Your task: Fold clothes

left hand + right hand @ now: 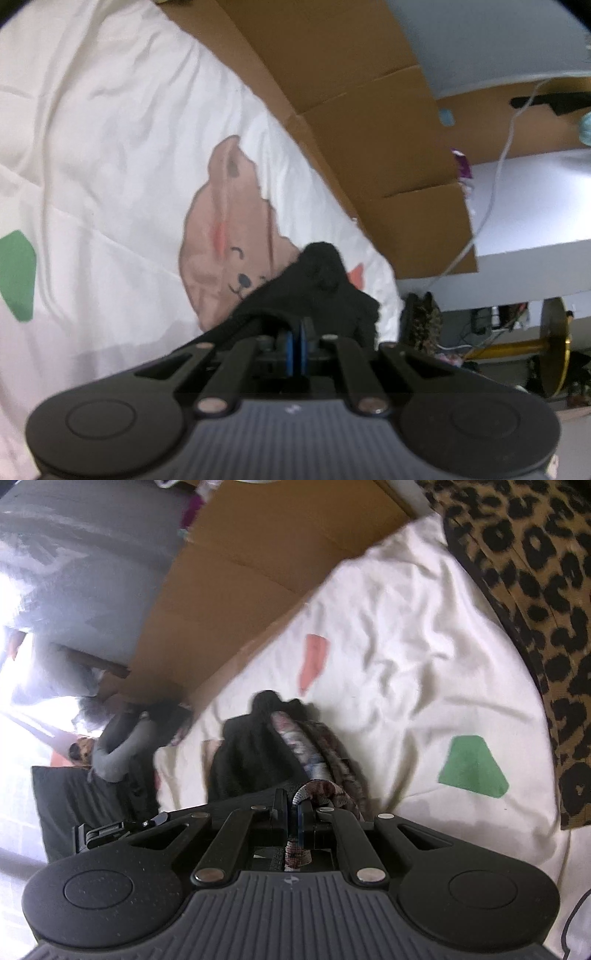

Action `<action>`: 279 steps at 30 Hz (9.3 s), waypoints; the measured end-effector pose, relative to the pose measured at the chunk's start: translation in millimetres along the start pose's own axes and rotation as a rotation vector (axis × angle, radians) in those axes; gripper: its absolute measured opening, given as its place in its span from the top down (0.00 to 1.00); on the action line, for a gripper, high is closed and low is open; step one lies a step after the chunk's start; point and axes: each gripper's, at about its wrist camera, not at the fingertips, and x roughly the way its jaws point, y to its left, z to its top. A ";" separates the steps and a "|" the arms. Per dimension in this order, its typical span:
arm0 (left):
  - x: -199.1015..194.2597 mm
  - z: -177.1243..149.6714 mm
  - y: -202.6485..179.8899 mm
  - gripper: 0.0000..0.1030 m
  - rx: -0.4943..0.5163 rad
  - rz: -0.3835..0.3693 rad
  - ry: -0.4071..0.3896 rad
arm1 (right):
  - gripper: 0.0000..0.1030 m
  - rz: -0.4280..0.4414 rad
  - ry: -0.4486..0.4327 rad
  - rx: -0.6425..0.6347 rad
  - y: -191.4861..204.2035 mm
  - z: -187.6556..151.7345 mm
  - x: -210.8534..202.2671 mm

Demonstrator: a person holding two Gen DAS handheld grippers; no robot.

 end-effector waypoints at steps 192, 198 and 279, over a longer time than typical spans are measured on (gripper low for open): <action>47.6 5.1 -119.2 0.93 0.719 0.460 -0.241 | 0.97 -0.368 -0.227 -0.416 68.5 27.2 3.9; 82.1 19.5 -115.1 0.94 0.708 0.494 -0.194 | 0.97 -0.398 -0.216 -0.378 54.8 42.1 15.7; 32.3 -139.1 -87.3 0.59 0.646 0.534 -0.054 | 0.76 -0.331 -0.117 -0.463 83.0 -97.3 -8.1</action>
